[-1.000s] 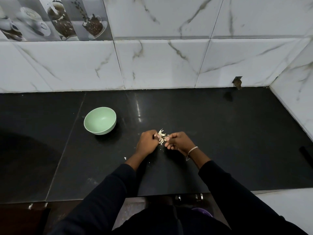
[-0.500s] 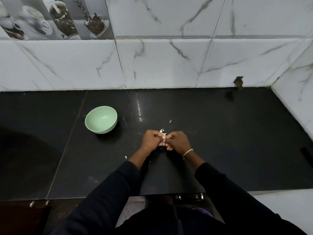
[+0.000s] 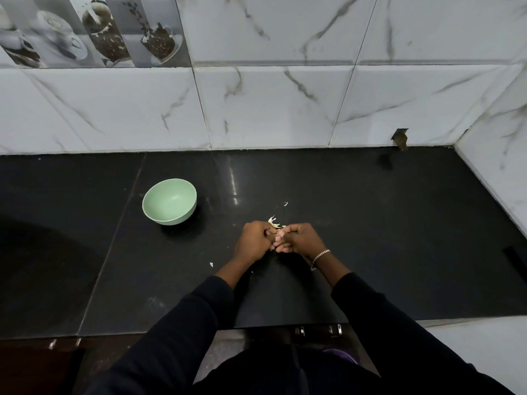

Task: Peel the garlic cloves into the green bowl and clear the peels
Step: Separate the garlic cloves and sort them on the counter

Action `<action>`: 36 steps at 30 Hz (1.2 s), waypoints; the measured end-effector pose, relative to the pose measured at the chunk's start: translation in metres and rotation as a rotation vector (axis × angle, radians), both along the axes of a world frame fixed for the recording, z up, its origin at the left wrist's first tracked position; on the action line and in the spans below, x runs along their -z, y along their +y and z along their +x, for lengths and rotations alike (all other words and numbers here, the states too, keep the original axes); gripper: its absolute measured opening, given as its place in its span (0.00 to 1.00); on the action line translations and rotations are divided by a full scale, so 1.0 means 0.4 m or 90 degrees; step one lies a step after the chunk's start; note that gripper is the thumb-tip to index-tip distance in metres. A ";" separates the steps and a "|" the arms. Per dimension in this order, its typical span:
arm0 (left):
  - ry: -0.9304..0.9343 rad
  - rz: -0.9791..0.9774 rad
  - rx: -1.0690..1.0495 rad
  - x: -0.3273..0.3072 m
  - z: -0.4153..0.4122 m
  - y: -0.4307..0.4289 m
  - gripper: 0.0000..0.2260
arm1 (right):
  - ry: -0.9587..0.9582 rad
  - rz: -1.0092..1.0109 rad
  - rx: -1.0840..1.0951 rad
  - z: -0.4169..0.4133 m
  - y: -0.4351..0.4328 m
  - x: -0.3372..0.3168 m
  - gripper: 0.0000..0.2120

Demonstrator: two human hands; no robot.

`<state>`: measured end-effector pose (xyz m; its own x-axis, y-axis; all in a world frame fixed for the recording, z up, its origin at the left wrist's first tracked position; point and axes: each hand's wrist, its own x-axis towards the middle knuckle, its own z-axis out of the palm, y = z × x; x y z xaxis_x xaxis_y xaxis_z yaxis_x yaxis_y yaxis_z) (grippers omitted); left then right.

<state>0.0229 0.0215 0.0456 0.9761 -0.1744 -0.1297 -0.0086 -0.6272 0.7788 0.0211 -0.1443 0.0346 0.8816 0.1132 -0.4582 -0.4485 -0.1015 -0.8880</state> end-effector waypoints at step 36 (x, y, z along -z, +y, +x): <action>-0.057 0.223 0.055 0.054 -0.006 0.037 0.13 | -0.143 -0.512 -0.100 0.053 -0.035 0.029 0.13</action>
